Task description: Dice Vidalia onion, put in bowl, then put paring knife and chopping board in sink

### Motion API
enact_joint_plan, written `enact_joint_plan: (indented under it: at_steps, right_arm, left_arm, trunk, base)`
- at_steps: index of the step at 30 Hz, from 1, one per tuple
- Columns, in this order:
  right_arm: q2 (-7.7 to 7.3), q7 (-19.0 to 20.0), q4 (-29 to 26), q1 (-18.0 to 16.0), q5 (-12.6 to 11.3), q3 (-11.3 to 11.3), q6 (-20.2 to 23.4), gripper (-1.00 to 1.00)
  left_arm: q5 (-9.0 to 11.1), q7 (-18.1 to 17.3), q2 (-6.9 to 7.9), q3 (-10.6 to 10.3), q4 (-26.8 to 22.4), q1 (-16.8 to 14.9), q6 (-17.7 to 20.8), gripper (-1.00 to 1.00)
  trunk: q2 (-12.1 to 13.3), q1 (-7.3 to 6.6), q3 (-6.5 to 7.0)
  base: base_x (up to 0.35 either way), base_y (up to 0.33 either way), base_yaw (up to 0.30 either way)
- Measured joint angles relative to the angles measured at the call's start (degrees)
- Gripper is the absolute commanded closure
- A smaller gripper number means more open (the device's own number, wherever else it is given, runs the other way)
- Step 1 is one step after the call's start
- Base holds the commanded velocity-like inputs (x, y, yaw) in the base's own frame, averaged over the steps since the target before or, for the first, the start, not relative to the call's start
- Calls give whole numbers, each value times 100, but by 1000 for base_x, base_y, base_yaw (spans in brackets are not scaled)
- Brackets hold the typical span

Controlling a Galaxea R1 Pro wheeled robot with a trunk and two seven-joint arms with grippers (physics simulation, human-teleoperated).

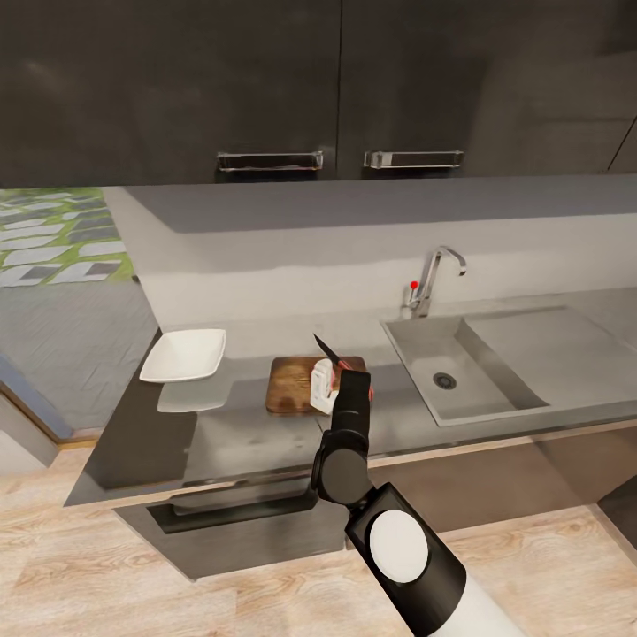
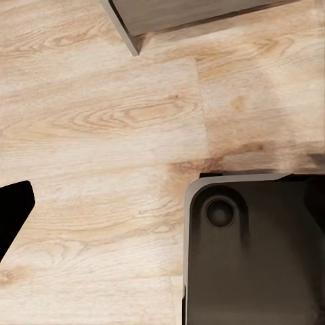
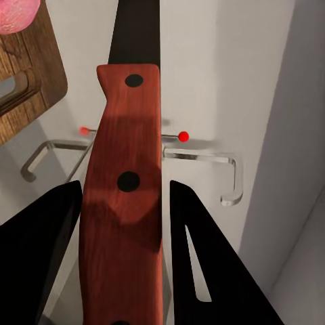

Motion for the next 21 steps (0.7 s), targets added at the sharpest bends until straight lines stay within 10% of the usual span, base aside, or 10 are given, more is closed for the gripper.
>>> enact_joint_plan:
  at_steps: [21]
  right_arm:
    - [0, -4, 0, 0, 0, 0, 0, 100]
  left_arm:
    - [0, 0, 0, 0, 0, 0, 2, -100]
  trunk:
    - [0, 0, 0]
  base:
    - [0, 0, 0]
